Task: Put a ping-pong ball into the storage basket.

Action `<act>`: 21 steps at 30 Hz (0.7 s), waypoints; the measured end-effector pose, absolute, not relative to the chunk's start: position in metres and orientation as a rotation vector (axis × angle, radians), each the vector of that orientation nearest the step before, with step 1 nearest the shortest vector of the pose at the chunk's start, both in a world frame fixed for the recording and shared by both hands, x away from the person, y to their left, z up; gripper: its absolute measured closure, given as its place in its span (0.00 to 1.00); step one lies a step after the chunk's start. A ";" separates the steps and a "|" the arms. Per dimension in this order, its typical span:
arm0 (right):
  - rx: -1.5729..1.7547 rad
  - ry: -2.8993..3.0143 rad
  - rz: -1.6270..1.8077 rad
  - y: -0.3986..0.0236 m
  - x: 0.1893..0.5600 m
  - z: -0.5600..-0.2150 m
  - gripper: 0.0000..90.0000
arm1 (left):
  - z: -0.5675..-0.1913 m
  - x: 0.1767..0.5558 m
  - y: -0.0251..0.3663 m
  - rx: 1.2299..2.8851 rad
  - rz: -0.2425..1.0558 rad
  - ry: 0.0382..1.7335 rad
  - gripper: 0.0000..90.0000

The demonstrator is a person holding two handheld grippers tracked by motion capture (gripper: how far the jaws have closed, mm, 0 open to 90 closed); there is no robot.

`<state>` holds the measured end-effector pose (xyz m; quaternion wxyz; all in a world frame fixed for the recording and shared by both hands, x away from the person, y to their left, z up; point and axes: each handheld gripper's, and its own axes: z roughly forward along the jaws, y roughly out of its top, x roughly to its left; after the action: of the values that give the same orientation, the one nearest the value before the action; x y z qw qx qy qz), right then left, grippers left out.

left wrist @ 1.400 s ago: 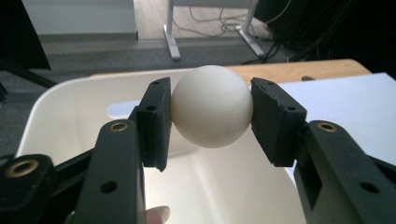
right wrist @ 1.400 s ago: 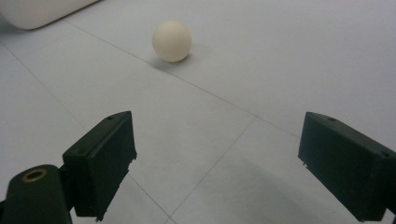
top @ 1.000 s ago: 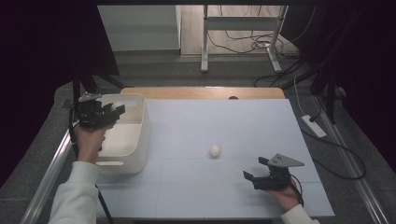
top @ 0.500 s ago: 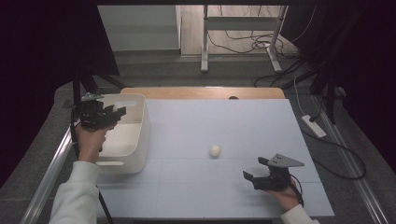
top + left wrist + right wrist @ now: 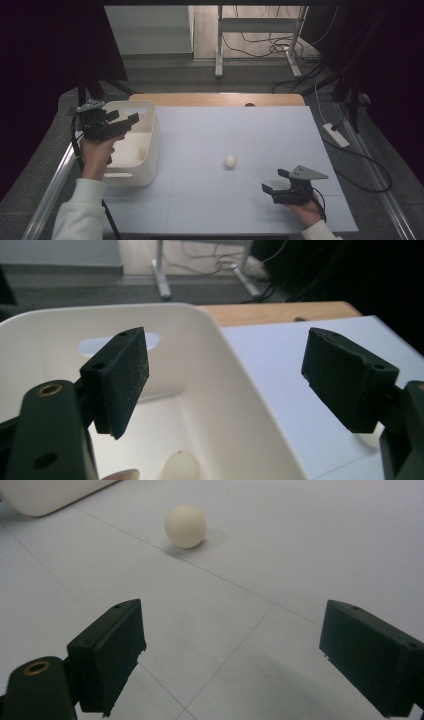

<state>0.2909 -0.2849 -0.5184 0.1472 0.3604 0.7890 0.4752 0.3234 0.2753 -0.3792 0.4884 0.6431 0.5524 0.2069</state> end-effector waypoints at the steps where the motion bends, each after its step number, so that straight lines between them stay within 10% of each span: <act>1: 1.045 2.267 1.366 -0.286 0.290 -0.518 0.12 | -0.378 0.322 0.274 1.556 0.497 1.328 0.22; 21: 1.020 2.265 1.360 -0.284 0.294 -0.519 0.12 | -0.372 0.295 0.228 1.560 0.466 1.062 0.20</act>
<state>0.2939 -0.2838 -0.5195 0.1542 0.3558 0.7904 0.4743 0.2952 0.2284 -0.3722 0.5636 0.6629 0.4512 0.1982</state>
